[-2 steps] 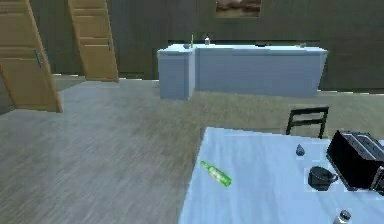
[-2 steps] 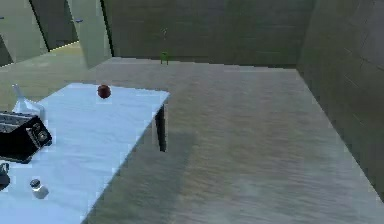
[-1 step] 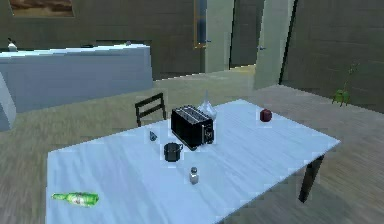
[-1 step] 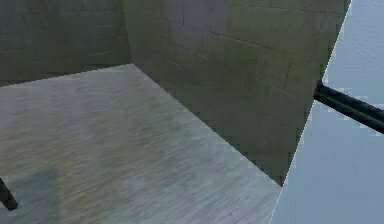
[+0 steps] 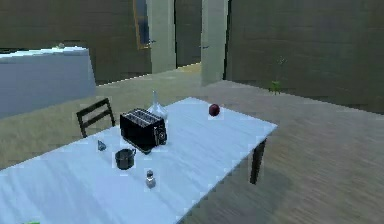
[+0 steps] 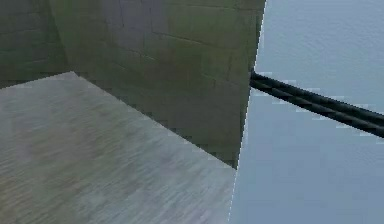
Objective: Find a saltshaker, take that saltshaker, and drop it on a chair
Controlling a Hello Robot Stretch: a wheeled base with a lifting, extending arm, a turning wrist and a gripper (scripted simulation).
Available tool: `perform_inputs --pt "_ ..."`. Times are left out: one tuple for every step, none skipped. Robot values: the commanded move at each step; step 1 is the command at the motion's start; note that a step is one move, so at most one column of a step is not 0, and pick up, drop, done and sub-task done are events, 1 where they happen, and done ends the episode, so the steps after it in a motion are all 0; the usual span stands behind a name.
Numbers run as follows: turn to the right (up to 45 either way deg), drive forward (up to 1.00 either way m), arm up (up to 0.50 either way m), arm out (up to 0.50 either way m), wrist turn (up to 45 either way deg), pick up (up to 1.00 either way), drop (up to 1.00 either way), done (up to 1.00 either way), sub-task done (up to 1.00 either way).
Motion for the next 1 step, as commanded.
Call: perform_inputs --pt "0.0 0.35 0.00 0.00 0.0 0.00 0.00 0.00 0.00"
